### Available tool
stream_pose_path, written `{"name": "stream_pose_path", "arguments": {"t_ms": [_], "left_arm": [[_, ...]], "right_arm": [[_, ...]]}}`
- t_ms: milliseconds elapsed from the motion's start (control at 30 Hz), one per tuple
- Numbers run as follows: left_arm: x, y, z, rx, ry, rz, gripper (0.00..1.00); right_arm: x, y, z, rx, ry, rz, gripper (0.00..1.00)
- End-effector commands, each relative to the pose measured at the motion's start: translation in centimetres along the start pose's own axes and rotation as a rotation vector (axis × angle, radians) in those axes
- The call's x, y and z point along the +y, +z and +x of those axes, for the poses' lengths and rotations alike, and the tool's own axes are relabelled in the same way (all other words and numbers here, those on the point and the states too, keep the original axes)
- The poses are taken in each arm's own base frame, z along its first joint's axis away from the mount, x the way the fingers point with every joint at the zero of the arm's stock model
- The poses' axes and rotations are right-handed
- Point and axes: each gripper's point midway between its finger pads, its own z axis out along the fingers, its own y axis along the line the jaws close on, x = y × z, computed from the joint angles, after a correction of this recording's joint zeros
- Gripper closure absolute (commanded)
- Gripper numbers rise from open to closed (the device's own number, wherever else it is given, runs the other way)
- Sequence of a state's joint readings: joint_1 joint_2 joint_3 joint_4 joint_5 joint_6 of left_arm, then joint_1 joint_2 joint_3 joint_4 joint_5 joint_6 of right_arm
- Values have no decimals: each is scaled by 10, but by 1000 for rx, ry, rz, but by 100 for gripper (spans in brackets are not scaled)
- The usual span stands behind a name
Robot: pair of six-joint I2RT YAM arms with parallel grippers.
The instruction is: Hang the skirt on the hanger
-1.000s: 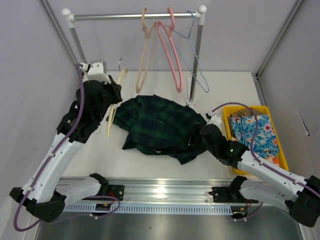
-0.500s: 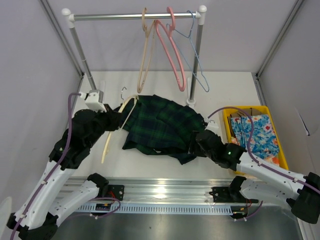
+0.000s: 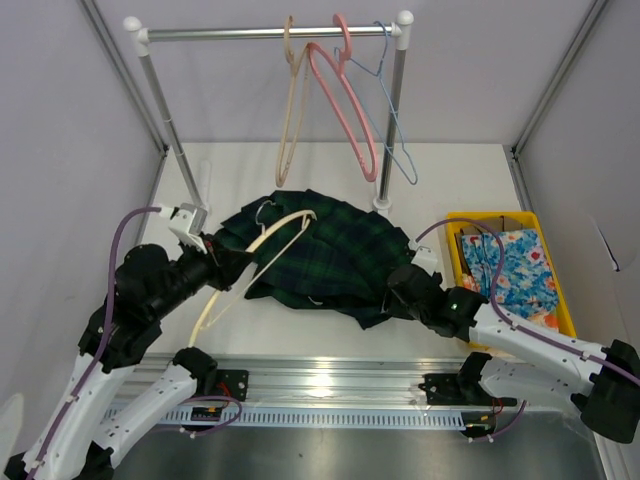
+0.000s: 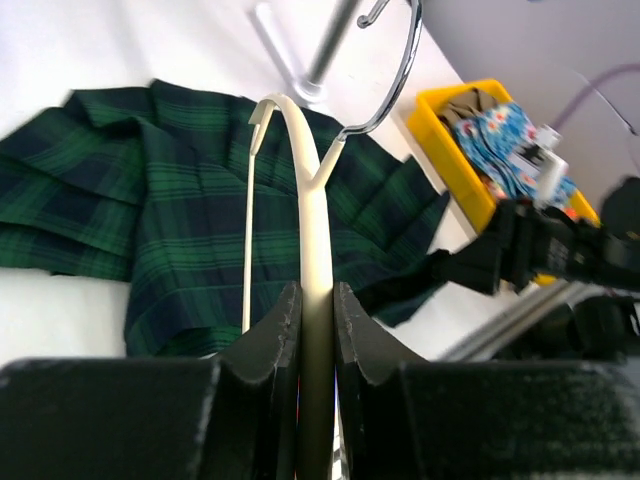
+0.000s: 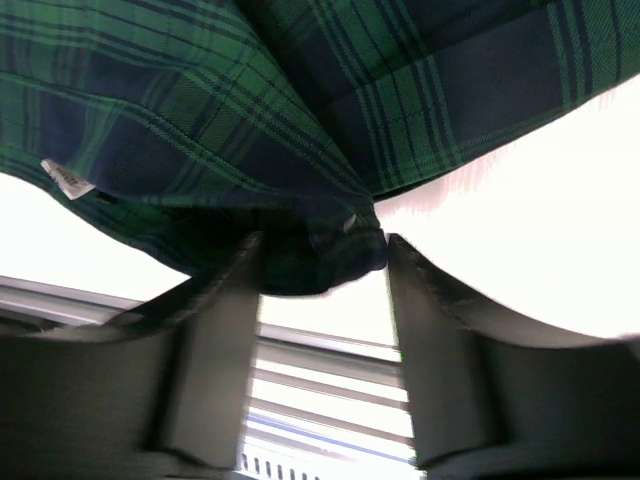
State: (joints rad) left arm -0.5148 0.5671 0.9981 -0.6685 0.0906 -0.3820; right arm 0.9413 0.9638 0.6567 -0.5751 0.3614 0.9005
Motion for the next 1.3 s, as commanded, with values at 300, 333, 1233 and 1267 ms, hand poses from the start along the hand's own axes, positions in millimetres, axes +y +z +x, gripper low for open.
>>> {"name": "stream_pose_path", "arguments": {"t_ms": [300, 333, 1233, 1267], "left_arm": [[-64, -37, 16, 49, 124, 405, 100], [-70, -41, 17, 59, 130, 444, 100], [-82, -30, 33, 180, 188, 571, 100], [-83, -29, 30, 172, 192, 573, 100]], "right_arm": [[3, -6, -26, -54, -10, 63, 94], [6, -7, -30, -60, -11, 59, 95], [29, -50, -68, -130, -66, -14, 100], [28, -51, -67, -126, -69, -14, 100]]}}
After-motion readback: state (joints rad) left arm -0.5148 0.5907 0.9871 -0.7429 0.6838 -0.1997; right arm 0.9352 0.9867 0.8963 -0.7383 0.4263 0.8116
